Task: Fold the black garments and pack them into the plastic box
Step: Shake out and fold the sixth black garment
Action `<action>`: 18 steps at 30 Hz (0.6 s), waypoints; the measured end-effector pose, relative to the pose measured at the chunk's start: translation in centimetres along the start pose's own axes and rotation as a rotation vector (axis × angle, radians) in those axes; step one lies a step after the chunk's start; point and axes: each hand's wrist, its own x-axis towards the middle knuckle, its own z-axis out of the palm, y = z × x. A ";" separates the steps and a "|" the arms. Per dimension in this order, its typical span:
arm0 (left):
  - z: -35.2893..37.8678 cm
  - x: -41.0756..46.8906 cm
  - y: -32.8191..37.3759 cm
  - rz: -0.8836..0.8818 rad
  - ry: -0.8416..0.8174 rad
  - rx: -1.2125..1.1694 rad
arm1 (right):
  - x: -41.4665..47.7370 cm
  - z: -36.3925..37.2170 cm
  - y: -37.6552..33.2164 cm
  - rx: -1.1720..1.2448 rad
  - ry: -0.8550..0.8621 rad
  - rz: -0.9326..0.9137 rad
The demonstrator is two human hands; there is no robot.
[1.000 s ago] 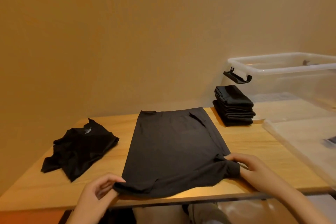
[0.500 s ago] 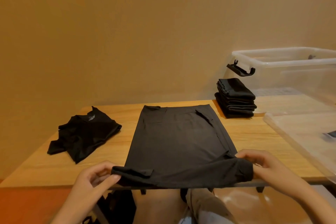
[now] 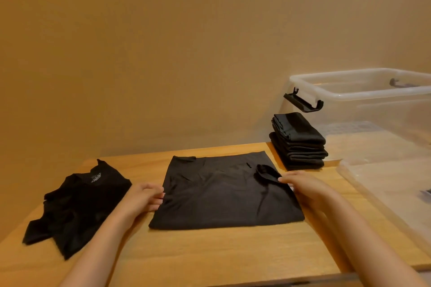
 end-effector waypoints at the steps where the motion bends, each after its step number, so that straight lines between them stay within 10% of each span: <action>1: 0.0 0.2 -0.3 -0.002 0.026 -0.024 | 0.2 -0.1 -0.1 0.003 0.001 0.005; 14: 0.2 0.6 -0.1 0.134 0.258 0.302 | 2.3 1.0 -0.6 -0.238 0.099 -0.118; 18: 3.4 1.6 3.1 0.431 0.278 0.544 | 2.5 1.3 0.0 -0.140 0.152 -0.210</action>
